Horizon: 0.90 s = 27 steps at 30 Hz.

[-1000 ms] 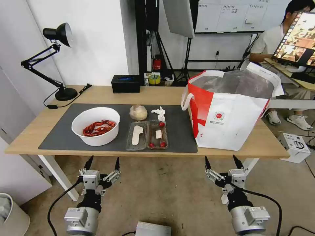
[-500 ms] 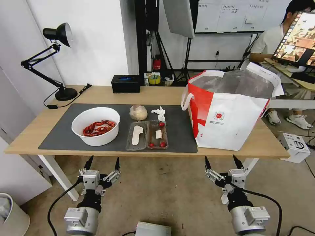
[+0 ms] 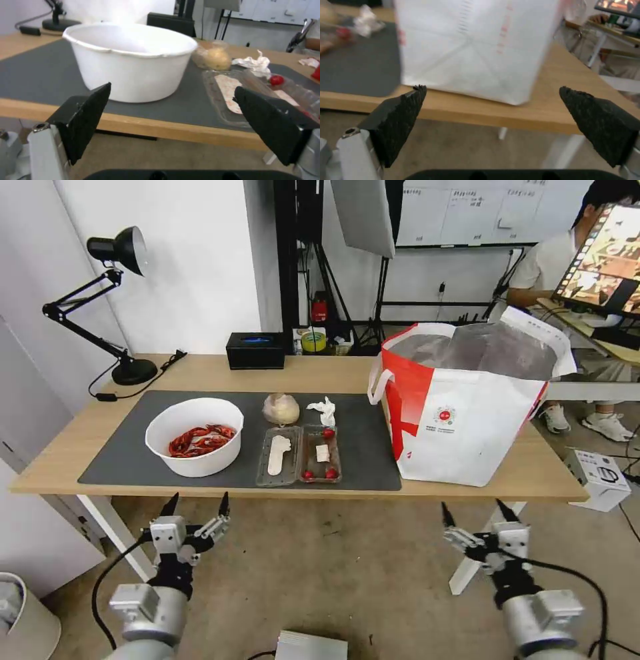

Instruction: Pick up the trash from the table and place it into the takeout bag.

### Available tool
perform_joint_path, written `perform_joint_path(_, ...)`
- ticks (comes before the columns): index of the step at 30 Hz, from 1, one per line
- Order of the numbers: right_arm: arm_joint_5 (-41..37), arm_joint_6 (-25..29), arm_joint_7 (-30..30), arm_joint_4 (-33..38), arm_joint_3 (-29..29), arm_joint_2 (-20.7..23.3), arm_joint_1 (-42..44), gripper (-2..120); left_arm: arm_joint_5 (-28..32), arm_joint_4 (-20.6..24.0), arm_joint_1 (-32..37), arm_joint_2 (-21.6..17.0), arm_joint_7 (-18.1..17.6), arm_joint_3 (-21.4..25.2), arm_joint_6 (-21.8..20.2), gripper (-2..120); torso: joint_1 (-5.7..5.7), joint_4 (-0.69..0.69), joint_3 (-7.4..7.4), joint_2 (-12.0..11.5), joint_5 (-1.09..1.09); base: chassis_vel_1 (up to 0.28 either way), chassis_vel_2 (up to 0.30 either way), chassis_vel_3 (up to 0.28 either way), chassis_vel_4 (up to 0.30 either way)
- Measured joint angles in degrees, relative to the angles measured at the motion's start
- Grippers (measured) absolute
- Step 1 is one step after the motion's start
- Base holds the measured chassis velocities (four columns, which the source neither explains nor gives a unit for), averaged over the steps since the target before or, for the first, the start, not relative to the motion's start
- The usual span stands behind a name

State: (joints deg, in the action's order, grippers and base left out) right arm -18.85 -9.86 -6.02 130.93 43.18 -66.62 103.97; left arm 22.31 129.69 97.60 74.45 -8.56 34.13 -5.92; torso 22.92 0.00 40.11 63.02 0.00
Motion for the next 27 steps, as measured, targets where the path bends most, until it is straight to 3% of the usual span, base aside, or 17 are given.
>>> perform_joint_path(2, -1.5, -0.3, -0.2, 0.0, 0.9, 1.2, 0.1, 100, 2.2, -0.2, -0.5, -1.1, -0.8, 0.3, -0.6, 100, 0.00, 0.01, 0.00, 0.0, -0.01, 0.000, 0.000, 0.000, 0.000)
perform_joint_path(5, -3.1, 0.0, 0.0, 0.1, 1.6, 1.7, 0.6, 100, 5.3, -0.4, -0.5, -1.8, 1.1, 0.4, 1.2, 100, 0.01, -0.01, 0.00, 0.0, 0.00, 0.000, 0.000, 0.000, 0.000)
perform_joint_path(19, -2.9, 0.7, 0.3, 0.6, 1.6, 0.9, 1.3, 100, 5.5, -0.2, -0.4, -2.3, 3.3, -0.4, 1.5, 100, 0.00, 0.00, 0.00, 0.0, 0.00, 0.000, 0.000, 0.000, 0.000)
perform_joint_path(27, -2.4, 0.9, 0.5, 1.6, 1.9, 0.7, 2.6, 100, 9.2, -3.4, -7.4, -7.5, 3.7, -4.6, -1.1, 100, 0.01, 0.00, 0.00, 0.0, 0.00, 0.000, 0.000, 0.000, 0.000)
